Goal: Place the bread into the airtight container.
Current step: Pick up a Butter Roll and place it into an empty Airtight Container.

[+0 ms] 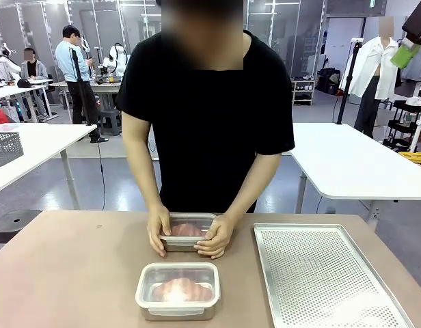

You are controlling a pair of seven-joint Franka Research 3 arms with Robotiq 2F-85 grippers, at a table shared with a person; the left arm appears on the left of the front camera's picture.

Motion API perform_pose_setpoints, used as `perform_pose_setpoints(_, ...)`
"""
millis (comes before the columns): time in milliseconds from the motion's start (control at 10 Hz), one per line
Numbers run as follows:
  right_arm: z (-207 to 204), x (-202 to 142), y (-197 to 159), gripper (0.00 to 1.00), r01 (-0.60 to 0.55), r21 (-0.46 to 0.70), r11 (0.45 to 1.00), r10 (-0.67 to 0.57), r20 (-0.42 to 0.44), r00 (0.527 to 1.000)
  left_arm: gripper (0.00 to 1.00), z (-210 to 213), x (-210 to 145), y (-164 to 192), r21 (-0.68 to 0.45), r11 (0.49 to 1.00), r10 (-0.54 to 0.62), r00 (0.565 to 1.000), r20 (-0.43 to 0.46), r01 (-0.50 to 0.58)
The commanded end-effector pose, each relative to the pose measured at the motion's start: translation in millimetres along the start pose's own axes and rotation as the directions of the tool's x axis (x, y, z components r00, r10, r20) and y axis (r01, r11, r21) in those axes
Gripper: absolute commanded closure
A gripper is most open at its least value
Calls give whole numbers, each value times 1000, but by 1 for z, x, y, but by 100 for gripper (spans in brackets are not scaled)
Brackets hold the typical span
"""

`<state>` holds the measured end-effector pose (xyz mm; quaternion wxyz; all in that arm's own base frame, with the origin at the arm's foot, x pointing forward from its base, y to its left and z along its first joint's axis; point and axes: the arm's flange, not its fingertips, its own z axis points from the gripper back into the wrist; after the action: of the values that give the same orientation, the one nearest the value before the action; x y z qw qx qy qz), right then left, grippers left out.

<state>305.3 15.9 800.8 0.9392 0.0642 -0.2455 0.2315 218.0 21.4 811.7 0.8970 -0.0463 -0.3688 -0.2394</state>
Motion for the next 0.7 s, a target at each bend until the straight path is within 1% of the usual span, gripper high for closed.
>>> perform_pose_setpoints(0,0,-1,-1,0,-1,-3,1000,1,10,1000,0,0,1,-1,2,1000,-1,1000,0,1)
perform_pose_setpoints(600,0,-1,-1,0,-1,-3,1000,1,10,1000,0,0,1,-1,2,1000,-1,1000,0,1)
